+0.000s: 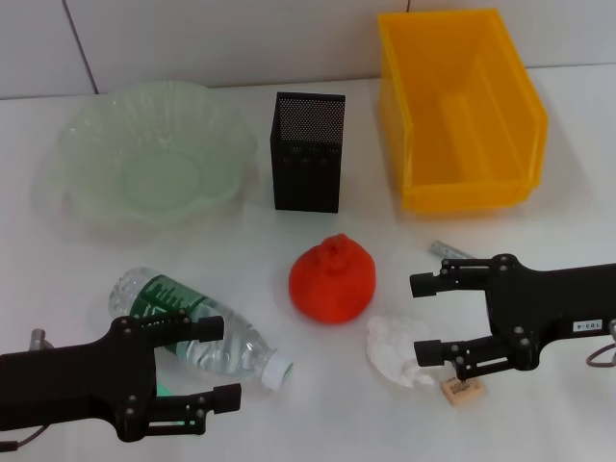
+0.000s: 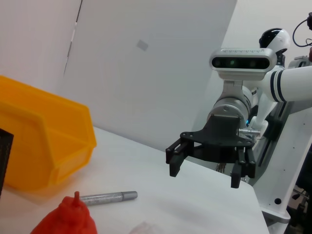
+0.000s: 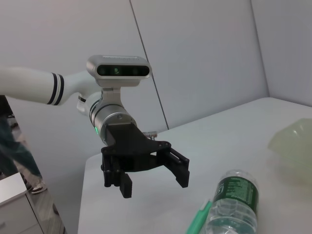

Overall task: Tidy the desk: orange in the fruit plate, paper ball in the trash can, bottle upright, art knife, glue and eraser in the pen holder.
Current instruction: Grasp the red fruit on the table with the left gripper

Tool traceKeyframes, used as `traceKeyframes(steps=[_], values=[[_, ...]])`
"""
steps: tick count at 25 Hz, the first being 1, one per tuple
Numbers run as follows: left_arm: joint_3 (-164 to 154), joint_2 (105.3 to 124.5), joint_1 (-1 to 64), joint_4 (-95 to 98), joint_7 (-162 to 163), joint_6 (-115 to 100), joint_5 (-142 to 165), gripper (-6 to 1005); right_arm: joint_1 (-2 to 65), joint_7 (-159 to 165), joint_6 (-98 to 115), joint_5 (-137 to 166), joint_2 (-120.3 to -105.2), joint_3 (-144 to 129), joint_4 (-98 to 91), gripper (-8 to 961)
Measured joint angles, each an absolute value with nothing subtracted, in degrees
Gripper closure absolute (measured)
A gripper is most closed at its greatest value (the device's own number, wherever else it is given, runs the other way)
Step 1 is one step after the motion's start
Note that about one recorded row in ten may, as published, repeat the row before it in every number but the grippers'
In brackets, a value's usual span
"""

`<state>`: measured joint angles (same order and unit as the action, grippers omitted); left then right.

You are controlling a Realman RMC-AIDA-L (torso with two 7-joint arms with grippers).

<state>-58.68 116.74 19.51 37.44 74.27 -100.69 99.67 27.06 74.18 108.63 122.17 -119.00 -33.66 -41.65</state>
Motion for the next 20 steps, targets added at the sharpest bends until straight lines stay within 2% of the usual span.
traceKeyframes(steps=[20], values=[[-58.7,116.72,19.6,37.6,74.2,-101.2,99.7,171,26.7,74.2,107.9,122.5,-119.00,-33.7,-41.3,127]])
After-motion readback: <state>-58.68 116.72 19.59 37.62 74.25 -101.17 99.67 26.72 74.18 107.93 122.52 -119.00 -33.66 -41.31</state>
